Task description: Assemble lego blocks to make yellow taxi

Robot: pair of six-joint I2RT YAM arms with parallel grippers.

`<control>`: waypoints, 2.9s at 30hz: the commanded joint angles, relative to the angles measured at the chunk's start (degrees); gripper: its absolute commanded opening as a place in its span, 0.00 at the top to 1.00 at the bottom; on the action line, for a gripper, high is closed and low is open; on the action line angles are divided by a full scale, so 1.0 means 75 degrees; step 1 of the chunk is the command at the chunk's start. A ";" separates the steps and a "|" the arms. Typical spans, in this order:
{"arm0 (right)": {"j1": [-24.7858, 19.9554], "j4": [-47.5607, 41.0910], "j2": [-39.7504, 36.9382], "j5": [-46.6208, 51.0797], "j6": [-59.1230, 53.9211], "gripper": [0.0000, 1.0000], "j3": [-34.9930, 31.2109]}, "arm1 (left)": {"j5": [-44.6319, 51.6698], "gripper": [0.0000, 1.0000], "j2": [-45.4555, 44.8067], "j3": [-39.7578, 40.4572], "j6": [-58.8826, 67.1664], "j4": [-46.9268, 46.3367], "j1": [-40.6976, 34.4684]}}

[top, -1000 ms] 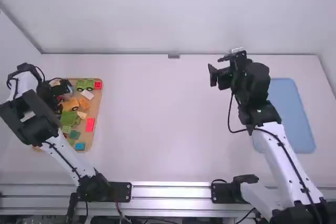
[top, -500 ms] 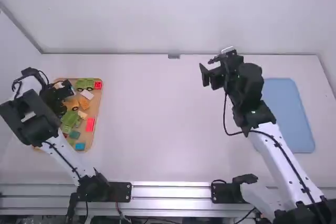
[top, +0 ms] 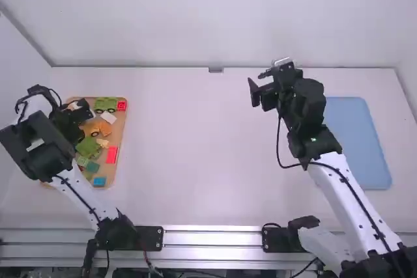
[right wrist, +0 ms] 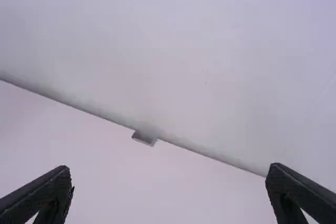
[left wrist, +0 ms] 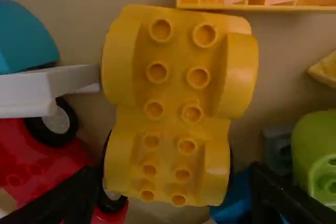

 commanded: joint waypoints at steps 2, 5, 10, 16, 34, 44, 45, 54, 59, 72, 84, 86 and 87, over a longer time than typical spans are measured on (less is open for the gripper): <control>0.0000 0.0035 0.0052 0.0032 0.0032 0.02 0.0274 | 0.0111 0.24 0.0102 -0.0096 0.0020 -0.0201 -0.0050; 0.0003 0.0090 0.0052 0.0029 0.0032 0.02 0.0274 | 0.0064 0.23 0.0102 -0.0093 -0.0015 -0.0268 -0.0055; 0.0000 0.0146 0.0052 -0.0026 0.0032 0.02 0.0274 | -0.0128 0.24 0.0102 -0.0096 -0.0032 -0.0254 -0.0044; 0.0012 0.0146 0.0052 -0.0026 0.0035 0.02 0.0271 | 0.0210 0.32 0.0102 -0.0102 -0.0571 0.0286 0.0041; 0.0009 0.0143 0.0052 -0.0029 0.0038 0.02 0.0274 | 0.0114 0.31 0.0274 -0.0102 -0.0233 0.0082 0.0009; 0.0012 0.0137 0.0052 -0.0032 0.0038 0.02 0.0271 | 0.0172 0.30 0.0274 -0.0277 -0.0207 0.0280 -0.0009; 0.0006 0.0137 0.0052 -0.0029 0.0035 0.02 0.0271 | 0.0172 0.31 0.0274 -0.0376 -0.0198 0.0420 -0.0009; 0.0006 0.0178 0.0052 -0.0085 0.0035 0.02 0.0274 | 0.0026 0.48 0.0274 -0.0484 -0.0204 0.0568 -0.0219; 0.0003 0.0172 0.0052 -0.0085 0.0035 0.02 0.0271 | 0.0548 0.56 0.0271 -0.0472 -0.0274 0.0720 -0.0219; 0.0000 0.0245 0.0052 -0.0085 0.0035 0.02 0.0274 | 0.0784 0.57 -0.0906 -0.0475 -0.1941 0.0475 -0.0423; 0.0085 -0.0061 0.0052 -0.0082 -0.0026 0.02 0.0271 | 0.1198 0.69 -0.1848 -0.0490 -0.1897 -0.1093 -0.2159; 0.0163 -0.0096 0.0052 -0.0085 -0.0026 0.02 0.0271 | 0.1198 0.67 -0.1848 -0.0516 -0.1935 -0.1163 -0.2544; 0.0195 -0.0093 0.0052 -0.0085 -0.0026 0.02 0.0271 | 0.1166 0.66 -0.1848 -0.0539 -0.1947 -0.1166 -0.2713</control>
